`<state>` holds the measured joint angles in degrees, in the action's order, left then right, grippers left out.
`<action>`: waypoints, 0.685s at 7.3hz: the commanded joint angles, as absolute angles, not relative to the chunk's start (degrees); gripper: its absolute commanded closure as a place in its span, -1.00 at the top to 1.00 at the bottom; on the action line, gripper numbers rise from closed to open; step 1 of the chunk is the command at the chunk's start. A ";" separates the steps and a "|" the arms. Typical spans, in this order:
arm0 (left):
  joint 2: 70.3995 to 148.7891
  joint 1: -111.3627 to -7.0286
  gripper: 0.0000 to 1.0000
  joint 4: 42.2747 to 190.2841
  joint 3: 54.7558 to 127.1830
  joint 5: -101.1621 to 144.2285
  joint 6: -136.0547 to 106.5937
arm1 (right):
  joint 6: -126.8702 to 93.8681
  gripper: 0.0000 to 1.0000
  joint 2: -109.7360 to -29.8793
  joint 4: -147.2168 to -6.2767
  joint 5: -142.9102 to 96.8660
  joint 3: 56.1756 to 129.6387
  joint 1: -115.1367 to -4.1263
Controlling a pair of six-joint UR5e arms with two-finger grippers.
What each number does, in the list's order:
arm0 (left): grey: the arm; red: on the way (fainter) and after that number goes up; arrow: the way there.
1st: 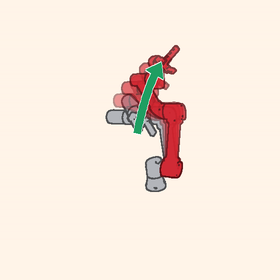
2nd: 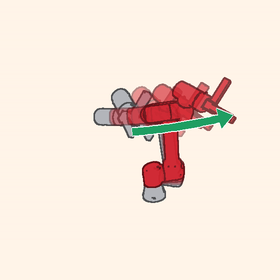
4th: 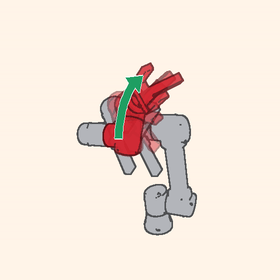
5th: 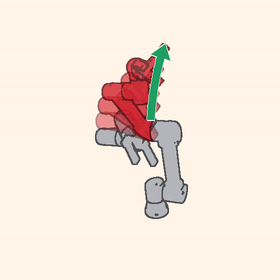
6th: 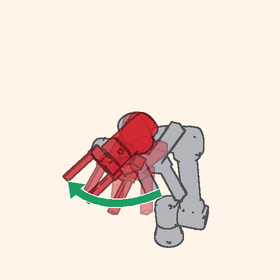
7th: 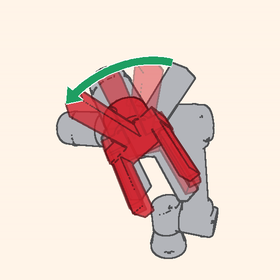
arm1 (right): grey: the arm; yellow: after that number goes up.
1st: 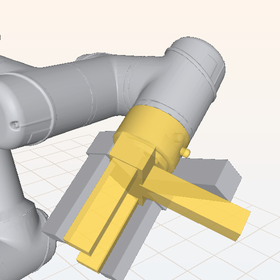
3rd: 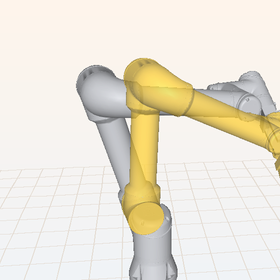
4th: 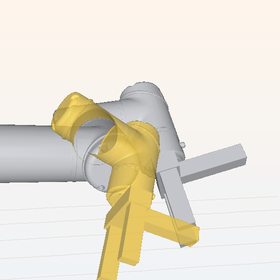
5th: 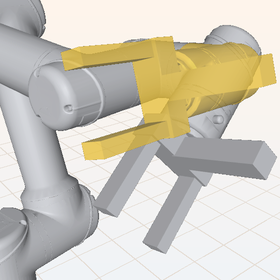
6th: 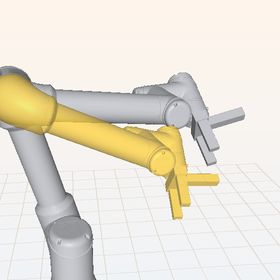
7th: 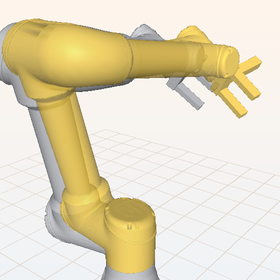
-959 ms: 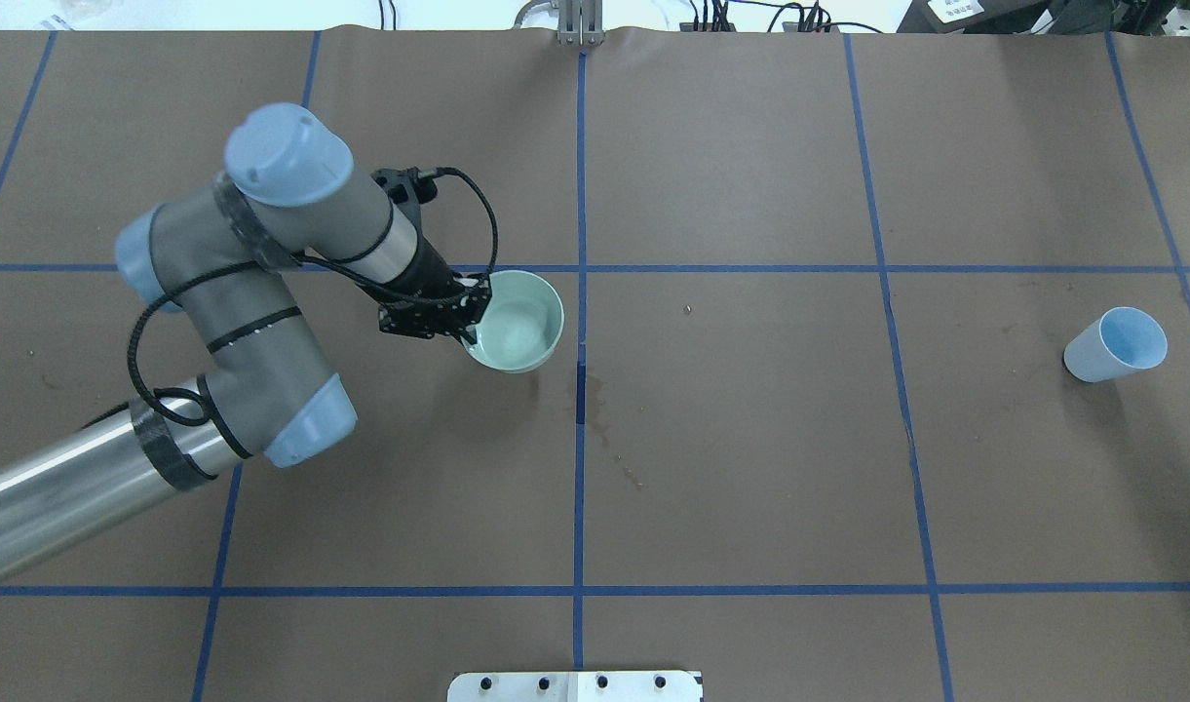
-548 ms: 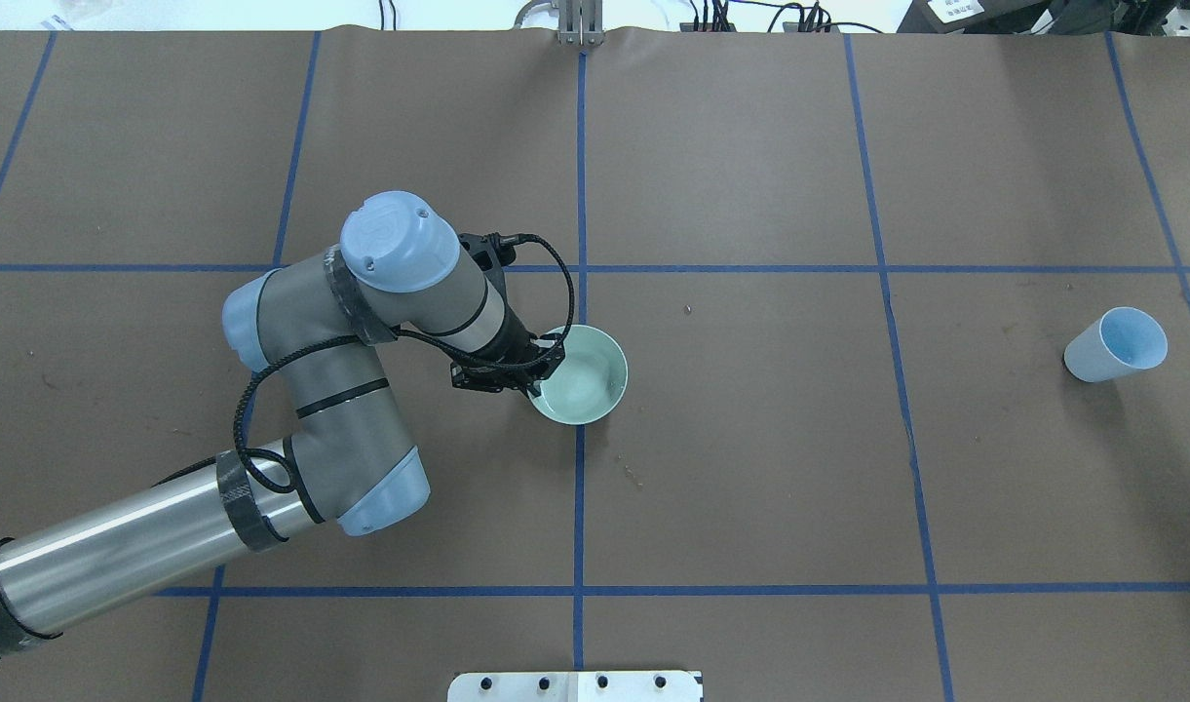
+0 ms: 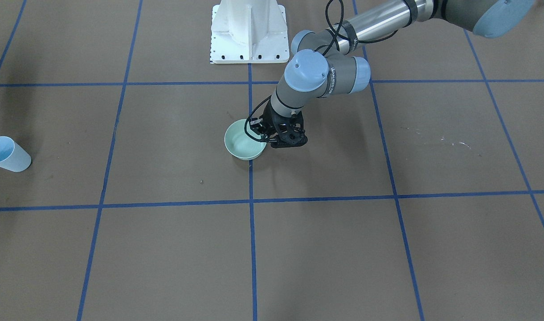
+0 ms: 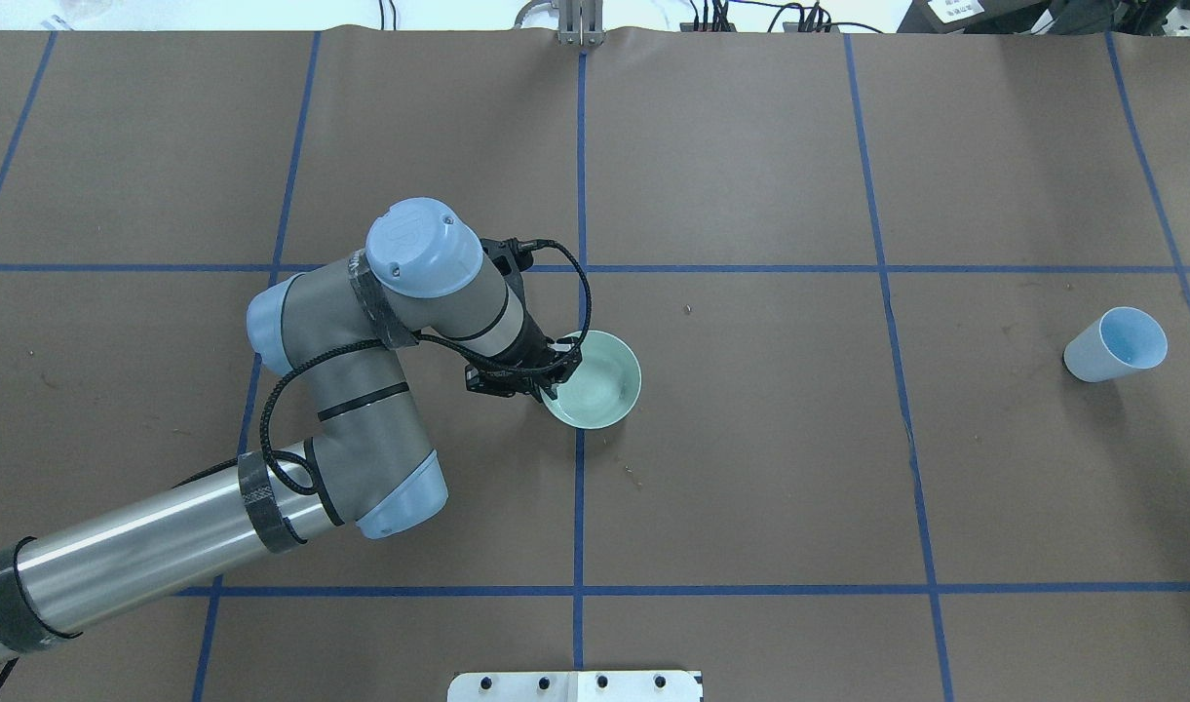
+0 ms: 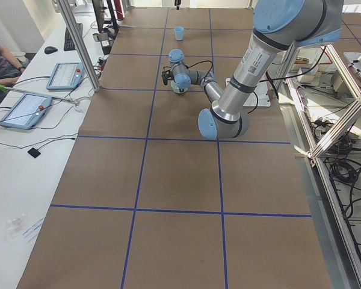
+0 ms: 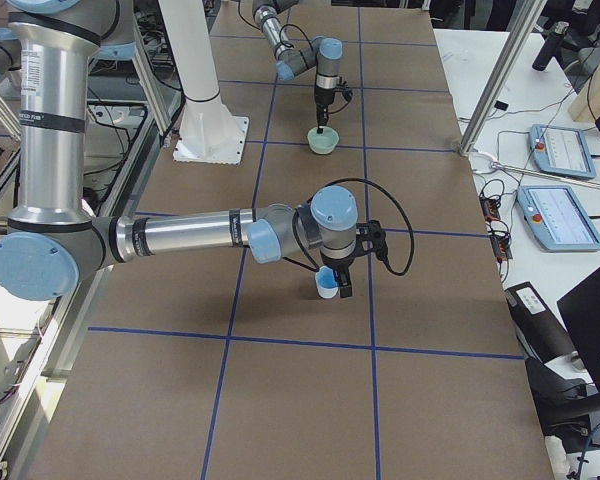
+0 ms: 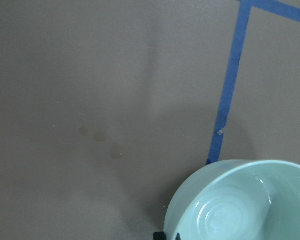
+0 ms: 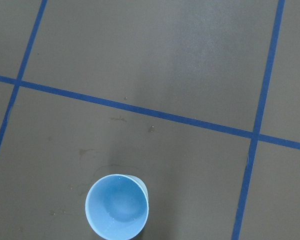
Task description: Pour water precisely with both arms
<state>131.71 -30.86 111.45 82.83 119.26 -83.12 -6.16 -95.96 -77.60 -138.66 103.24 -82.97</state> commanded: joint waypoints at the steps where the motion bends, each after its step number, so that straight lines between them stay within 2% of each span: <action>1: 131.49 -31.29 0.41 111.27 82.88 118.57 -82.97 | -5.71 1.00 -95.89 -77.26 -138.52 103.36 -82.97; 3: 131.48 -33.73 0.49 111.10 85.15 119.35 -82.88 | -5.63 1.00 -96.15 -77.26 -138.60 103.45 -82.88; 5: 131.40 -34.89 0.53 111.09 85.96 119.36 -82.88 | -6.59 1.00 -100.86 -64.78 -138.60 103.36 -81.13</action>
<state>131.43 -33.96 111.12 85.47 119.29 -82.89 -6.20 -97.60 -72.88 -138.63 103.45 -82.19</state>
